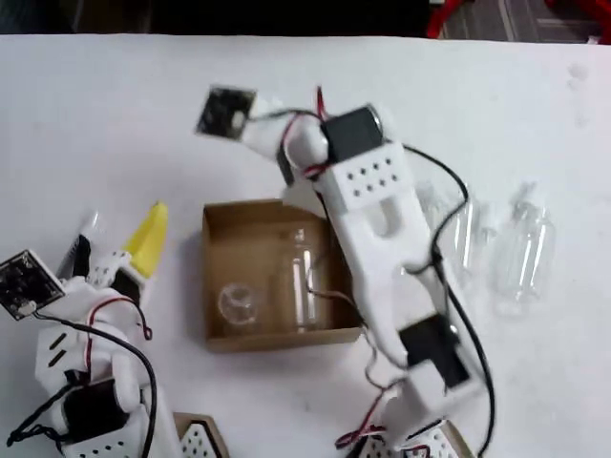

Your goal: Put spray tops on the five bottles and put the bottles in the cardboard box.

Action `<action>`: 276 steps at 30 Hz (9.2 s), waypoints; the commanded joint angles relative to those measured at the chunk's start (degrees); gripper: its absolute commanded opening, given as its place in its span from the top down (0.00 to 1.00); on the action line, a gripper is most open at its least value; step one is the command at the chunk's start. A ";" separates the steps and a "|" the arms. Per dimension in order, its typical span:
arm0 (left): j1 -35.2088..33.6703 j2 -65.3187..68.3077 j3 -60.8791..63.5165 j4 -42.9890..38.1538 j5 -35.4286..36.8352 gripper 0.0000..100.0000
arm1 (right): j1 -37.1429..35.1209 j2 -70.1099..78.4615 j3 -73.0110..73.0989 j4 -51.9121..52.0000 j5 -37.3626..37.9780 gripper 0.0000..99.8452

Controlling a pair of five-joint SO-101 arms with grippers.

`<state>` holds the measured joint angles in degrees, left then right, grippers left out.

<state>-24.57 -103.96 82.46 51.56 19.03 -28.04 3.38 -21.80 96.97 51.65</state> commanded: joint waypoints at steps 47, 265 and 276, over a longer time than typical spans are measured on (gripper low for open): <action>0.31 -0.57 -0.09 -1.76 0.26 0.58 | -9.80 17.54 16.44 -28.09 -34.73 0.87; 0.57 -0.48 4.13 -8.97 -5.54 0.59 | -13.23 12.88 -12.57 -2.95 -8.35 0.98; 0.66 -0.48 4.40 -8.97 -5.45 0.59 | -15.87 20.70 -20.75 -2.59 -8.35 0.98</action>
<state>-23.43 -103.96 89.67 42.86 12.70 -42.81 24.04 -39.56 95.03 43.91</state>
